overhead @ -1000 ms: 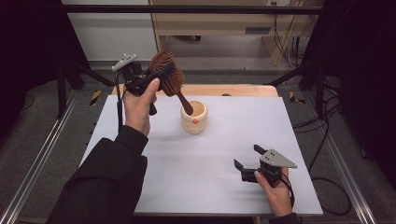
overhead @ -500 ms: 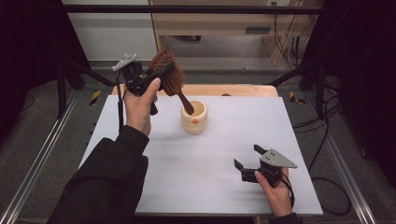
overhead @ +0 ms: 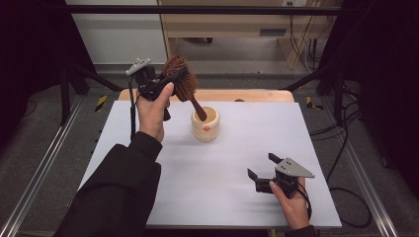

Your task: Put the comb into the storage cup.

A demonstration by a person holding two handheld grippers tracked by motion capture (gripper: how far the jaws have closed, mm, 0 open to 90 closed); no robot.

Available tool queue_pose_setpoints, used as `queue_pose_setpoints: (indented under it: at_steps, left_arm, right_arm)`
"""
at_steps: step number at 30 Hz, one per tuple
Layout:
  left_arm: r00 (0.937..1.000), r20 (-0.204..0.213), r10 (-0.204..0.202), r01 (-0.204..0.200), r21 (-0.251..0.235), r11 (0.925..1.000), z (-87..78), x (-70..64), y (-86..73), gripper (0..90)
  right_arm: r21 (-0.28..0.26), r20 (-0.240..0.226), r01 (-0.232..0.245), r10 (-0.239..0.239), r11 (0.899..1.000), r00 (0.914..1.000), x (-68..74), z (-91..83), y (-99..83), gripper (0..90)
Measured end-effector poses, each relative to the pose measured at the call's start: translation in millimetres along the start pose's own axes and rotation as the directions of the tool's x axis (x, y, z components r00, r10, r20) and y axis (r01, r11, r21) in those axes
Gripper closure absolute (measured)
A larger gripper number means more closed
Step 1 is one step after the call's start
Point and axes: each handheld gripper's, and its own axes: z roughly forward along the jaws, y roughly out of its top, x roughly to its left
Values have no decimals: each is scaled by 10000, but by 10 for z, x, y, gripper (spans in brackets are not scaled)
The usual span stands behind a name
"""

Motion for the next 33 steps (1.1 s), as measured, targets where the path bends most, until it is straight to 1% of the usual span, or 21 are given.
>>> queue_pose_setpoints:
  at_steps: [8,17,19,27,33]
  left_arm:
    - [10000,-74,47,-46,49,10000,73,26,-47,500]
    - [9999,-117,74,-73,117,9999,151,23,-99,500]
    - [9998,-125,139,-137,152,9998,163,23,-108,500]
    - [9997,-144,178,-175,194,9997,213,21,-145,500]
    - [9993,-181,317,-312,271,9991,240,17,-183,500]
  right_arm:
    - [-3,-7,-37,37,10000,10000,-6,-5,0,61]
    - [-24,-24,-34,34,10000,10000,-10,-9,-2,61]
    - [-28,-24,-33,33,10000,10000,-11,-9,-2,61]
    - [-41,-37,-42,42,10000,10000,-11,-10,-2,61]
    - [-42,-56,-57,57,10000,10000,-9,-11,-2,61]
